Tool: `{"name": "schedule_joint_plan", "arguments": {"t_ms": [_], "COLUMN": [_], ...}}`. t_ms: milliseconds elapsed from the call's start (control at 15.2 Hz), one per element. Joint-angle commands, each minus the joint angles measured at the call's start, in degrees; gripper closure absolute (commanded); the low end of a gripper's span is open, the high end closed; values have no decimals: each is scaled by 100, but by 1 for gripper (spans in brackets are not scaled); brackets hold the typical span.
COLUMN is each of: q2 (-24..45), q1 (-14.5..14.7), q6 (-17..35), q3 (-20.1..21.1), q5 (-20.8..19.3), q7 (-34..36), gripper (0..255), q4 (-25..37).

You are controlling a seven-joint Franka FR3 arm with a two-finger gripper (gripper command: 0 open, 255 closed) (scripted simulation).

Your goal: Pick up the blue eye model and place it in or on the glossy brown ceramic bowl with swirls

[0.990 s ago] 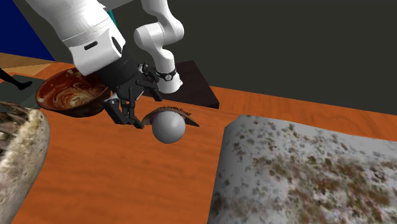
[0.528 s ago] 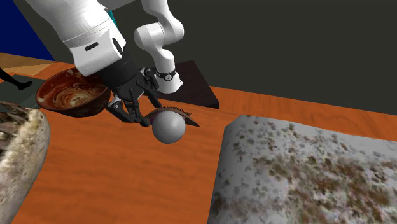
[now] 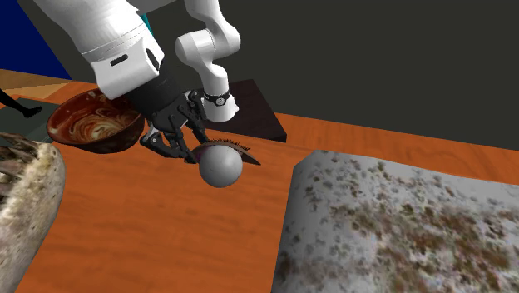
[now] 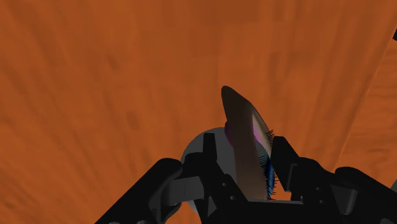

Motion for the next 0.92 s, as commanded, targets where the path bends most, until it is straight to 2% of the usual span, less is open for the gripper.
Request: {"name": "schedule_joint_plan", "arguments": {"t_ms": [0,858], "q2": [9,35], "q1": [1,-20], "q6": [-8,-958], "q3": [0,-25], "q5": [5,-62], "q7": [-5,276], "gripper": [255,255], "q4": [3,1012]}}
